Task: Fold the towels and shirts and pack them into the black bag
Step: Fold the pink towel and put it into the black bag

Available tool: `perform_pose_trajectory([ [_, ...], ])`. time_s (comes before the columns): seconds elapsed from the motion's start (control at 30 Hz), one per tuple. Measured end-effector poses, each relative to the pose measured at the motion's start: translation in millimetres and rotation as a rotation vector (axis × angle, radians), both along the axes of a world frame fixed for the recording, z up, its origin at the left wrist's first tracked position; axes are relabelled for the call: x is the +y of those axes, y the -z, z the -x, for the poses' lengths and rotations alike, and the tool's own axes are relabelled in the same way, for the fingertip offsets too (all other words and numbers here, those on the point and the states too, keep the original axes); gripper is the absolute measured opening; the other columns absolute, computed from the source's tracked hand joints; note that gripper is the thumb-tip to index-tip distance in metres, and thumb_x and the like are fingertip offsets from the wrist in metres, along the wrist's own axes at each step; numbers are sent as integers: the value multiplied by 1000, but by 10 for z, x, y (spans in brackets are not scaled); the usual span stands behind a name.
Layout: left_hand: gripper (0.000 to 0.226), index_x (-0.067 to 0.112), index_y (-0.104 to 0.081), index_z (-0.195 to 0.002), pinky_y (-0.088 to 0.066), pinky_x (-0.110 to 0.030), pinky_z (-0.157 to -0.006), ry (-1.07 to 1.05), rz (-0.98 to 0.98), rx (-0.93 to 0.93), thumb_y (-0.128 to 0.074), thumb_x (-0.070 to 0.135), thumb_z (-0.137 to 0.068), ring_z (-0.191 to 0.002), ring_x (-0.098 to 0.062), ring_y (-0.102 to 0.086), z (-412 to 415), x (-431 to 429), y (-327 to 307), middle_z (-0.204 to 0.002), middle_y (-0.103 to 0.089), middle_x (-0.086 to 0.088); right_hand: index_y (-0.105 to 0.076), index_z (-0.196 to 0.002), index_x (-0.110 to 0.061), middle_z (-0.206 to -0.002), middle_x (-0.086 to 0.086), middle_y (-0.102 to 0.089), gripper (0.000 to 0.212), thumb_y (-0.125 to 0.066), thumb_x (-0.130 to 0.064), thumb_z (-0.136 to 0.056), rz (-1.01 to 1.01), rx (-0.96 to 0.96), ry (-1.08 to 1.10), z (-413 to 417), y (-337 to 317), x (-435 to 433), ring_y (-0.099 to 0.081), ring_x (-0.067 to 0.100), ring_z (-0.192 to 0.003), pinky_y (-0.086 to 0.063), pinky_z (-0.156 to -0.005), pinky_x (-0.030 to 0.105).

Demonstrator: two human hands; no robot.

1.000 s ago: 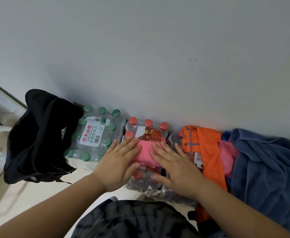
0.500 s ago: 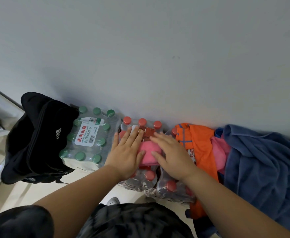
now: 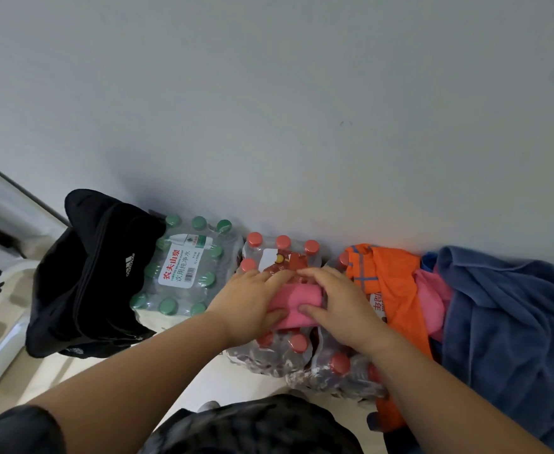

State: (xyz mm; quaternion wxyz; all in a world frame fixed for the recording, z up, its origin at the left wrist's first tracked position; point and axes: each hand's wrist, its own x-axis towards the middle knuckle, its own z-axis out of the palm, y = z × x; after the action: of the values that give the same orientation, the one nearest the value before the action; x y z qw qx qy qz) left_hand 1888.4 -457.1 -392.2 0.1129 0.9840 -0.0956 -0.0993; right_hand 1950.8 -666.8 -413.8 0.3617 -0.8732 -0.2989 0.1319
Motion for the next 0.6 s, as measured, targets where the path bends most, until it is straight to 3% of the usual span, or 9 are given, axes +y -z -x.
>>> perform_pose_trajectory([
  [0.1,64,38,-31,-141,-50,-36,-82,-32,232,137,-66,40,-87,-90,-18,-59,-37,82,-169,-106,-59,7,-64,-117,-37,-112,-22,-60,52,-85,-18,-73,-202,127,93,-3,-92,33,-58,1,-109,-50,-94,27],
  [0.27,57,52,-33,-131,-56,-31,-74,-58,599,201,-68,33,-91,-80,-7,-65,55,334,-401,-107,-66,7,-65,-109,-51,-109,-17,-68,66,-81,3,-75,-457,259,237,84,-440,394,-67,12,-102,-53,-87,21],
  [0.37,46,59,-40,-126,-59,-39,-80,-99,847,236,-63,35,-95,-93,-18,-68,198,657,-586,-115,-65,0,-66,-107,-34,-108,-3,-72,49,-82,0,-76,-581,336,272,179,-735,722,-70,17,-101,-55,-84,29],
  [0.47,37,46,-51,-125,-57,-44,-90,-143,1155,305,-60,29,-93,-106,-22,-65,418,1142,-755,-122,-61,-1,-63,-92,-24,-107,0,-72,34,-85,-11,-69,-651,349,253,315,-1014,1205,-71,21,-96,-57,-80,36],
  [0.6,46,37,-51,-127,-54,-52,-92,-118,1281,303,-65,14,-89,-108,-32,-63,719,1915,-949,-125,-61,-7,-63,-86,-7,-101,-1,-72,29,-82,-11,-64,-718,332,211,561,-1307,2036,-70,19,-92,-56,-79,32],
])
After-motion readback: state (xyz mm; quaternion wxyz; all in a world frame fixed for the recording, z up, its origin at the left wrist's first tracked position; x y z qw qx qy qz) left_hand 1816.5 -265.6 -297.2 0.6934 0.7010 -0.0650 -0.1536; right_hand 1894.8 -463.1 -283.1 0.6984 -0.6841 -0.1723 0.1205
